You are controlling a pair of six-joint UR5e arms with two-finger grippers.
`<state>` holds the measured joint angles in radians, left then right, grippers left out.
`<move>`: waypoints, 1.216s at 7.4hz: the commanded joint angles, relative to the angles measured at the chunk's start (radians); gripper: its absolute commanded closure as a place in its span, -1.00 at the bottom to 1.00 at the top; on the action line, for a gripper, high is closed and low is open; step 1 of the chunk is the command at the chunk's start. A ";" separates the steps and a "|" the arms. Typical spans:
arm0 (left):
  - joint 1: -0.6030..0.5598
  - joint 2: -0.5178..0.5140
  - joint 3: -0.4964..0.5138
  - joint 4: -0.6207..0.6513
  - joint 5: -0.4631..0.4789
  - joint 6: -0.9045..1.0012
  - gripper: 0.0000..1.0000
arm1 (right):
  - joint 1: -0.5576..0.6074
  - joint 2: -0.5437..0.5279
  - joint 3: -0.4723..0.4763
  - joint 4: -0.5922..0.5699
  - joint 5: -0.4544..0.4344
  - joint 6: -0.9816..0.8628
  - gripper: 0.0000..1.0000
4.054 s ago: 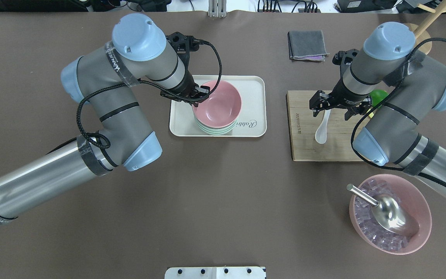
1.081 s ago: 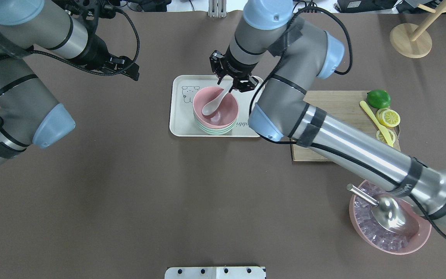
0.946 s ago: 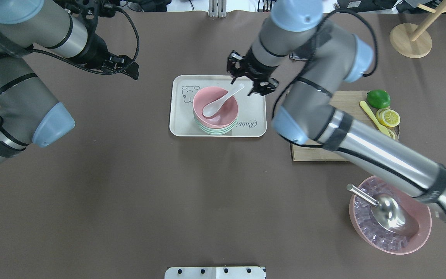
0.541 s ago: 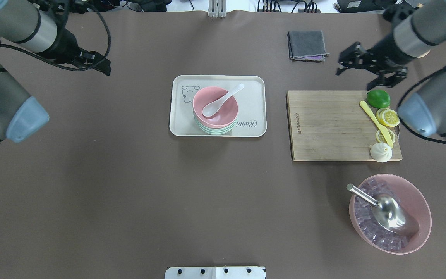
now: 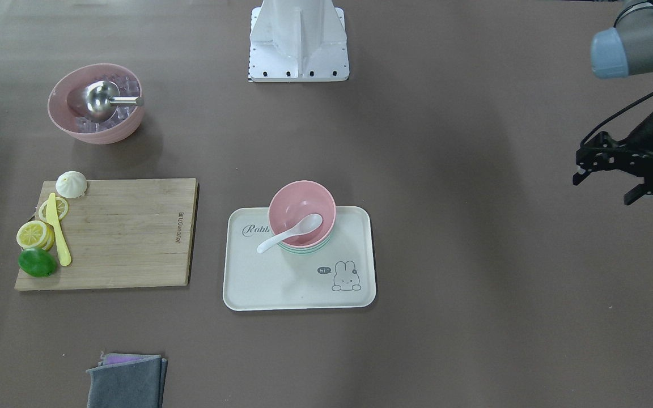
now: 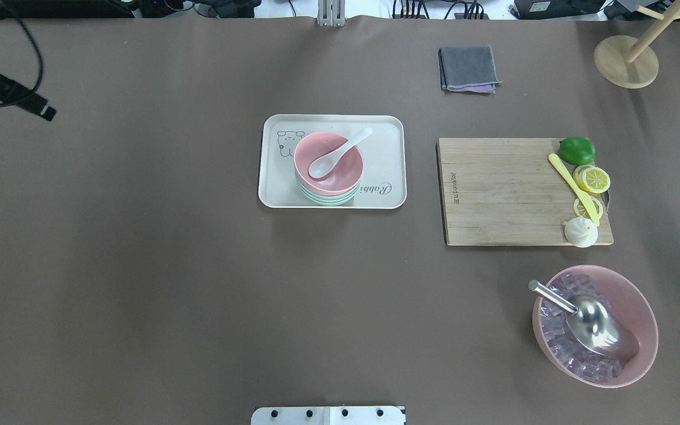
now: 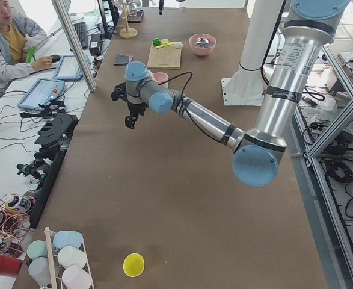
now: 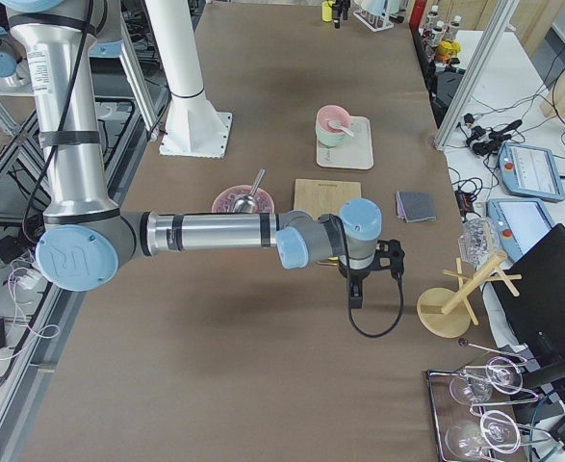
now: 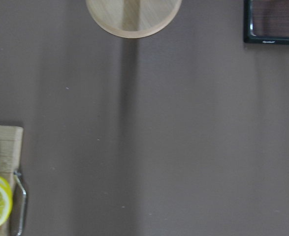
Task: Stack pink bowl on green and place spoon
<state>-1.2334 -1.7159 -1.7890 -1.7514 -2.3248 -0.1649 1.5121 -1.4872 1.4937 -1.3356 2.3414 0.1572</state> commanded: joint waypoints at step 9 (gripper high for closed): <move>-0.018 0.127 0.109 -0.109 -0.018 0.051 -0.95 | 0.053 -0.002 -0.015 -0.004 0.047 -0.082 -1.00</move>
<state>-1.2533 -1.5865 -1.6792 -1.8605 -2.3405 -0.1125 1.5646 -1.4921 1.4787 -1.3394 2.3846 0.0730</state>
